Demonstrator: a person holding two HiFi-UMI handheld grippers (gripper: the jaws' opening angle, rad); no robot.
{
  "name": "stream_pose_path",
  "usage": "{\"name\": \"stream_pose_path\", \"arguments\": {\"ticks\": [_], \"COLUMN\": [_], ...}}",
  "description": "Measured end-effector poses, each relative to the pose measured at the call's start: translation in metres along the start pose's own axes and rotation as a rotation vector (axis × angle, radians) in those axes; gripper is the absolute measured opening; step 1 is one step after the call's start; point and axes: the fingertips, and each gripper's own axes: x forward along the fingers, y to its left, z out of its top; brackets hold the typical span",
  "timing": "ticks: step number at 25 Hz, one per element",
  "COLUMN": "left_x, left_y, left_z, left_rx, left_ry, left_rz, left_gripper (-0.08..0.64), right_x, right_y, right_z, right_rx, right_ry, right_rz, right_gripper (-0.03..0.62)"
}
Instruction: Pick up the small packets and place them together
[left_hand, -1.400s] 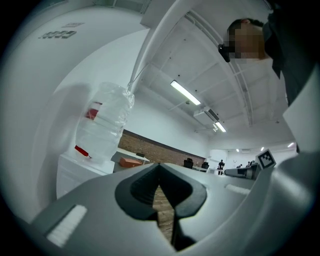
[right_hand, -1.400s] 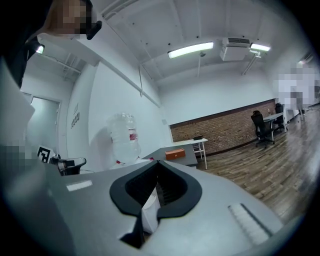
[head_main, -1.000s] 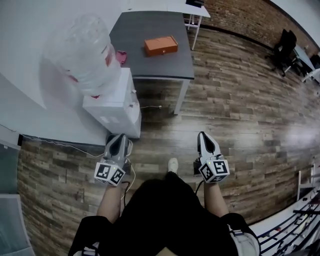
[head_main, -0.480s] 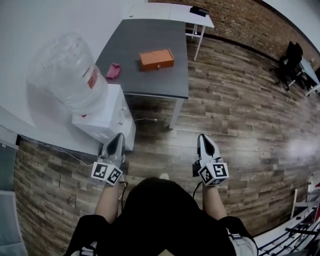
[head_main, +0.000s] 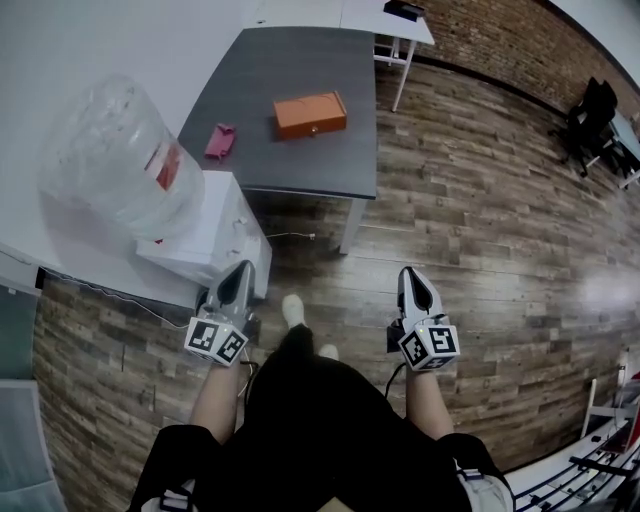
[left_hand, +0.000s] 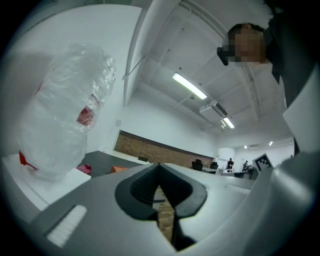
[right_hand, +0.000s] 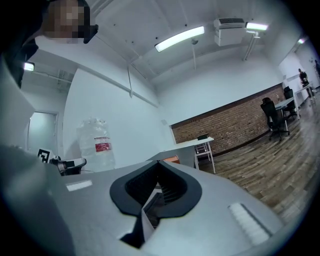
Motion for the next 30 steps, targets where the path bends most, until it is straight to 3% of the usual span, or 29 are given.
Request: {"name": "stream_pose_path", "arguments": {"ticks": [12, 30], "left_x": [0.074, 0.196], "left_y": [0.026, 0.094], "left_z": [-0.012, 0.005], "left_rx": [-0.021, -0.041], "left_ry": [-0.004, -0.020], "left_rz": [-0.077, -0.121], "left_gripper": [-0.002, 0.000], "right_x": [0.044, 0.198], "right_y": [-0.012, -0.013], "right_z": [0.004, 0.030], "right_rx": [-0.044, -0.081], "right_ry": [0.002, 0.012], "right_rz": [-0.057, -0.010], "right_gripper": [0.003, 0.003]}}
